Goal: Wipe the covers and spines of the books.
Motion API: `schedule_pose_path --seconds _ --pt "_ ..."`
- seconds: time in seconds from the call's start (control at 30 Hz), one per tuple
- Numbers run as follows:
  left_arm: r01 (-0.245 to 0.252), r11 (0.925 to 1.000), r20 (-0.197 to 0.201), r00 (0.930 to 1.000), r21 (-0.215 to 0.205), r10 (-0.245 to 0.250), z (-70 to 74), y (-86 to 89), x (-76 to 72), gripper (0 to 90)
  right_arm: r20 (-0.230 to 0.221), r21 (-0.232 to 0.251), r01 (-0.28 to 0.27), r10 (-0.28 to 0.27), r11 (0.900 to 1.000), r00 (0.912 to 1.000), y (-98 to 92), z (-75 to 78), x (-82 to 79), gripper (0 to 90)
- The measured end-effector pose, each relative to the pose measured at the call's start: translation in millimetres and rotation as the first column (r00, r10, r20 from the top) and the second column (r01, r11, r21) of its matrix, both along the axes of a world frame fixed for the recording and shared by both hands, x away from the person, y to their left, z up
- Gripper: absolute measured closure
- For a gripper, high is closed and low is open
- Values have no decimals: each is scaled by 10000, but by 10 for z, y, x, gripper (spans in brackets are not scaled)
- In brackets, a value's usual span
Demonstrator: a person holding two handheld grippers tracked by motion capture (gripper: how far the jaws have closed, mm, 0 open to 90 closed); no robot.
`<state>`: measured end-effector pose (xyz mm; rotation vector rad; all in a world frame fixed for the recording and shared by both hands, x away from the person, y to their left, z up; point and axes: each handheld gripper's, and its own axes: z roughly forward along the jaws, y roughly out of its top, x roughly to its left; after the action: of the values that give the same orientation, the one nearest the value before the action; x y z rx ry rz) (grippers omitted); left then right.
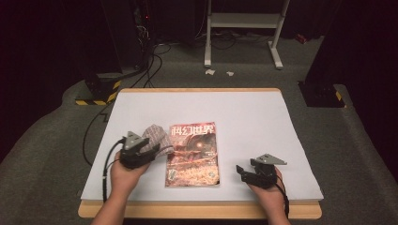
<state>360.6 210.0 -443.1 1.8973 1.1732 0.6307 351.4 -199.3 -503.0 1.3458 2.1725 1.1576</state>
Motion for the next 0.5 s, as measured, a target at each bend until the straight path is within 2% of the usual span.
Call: schedule_pose_path --seconds 0.07,0.13,0.17,0.23,0.3,0.37,0.4,0.43,0.47,0.5 --pt "-85 9992 -81 9999 381 88 -92 -150 71 468 -2 -19 -3 3 10000 10000 2 -1 -2 307" --pt "-262 9984 -440 9986 505 284 -203 -225 173 474 -26 -34 -14 14 10000 10000 3 -3 0 308" --pt "-310 9970 -573 9977 710 351 -260 -257 210 492 -43 -32 -17 17 10000 10000 3 -3 2 308" --pt "-529 9889 -809 9946 1387 646 -367 -297 259 566 -67 4 -10 10 10000 10000 0 -4 5 308" --pt "-657 9830 -1095 9903 1712 853 -463 -274 294 609 -61 58 -1 1 10000 10000 -5 -4 5 307" --pt "-925 9792 -1020 9884 1803 1122 -498 -207 297 674 -95 117 17 -15 9999 10000 -8 -3 5 307" --pt "-1091 9740 -1030 9860 1984 1314 -513 -149 304 694 -102 127 16 -15 9999 9999 -9 -3 5 307" --pt "-1103 9732 -1034 9857 2015 1332 -521 -109 308 714 -85 124 1 0 9999 10000 -11 -4 7 307" --pt "-1128 9736 -1039 9853 1986 1354 -527 -58 309 719 -87 123 3 -2 9999 10000 -11 -4 7 308" --pt "-1265 9696 -1019 9834 2096 1504 -522 -5 309 724 -95 123 11 -10 9999 10000 -10 -4 7 308"
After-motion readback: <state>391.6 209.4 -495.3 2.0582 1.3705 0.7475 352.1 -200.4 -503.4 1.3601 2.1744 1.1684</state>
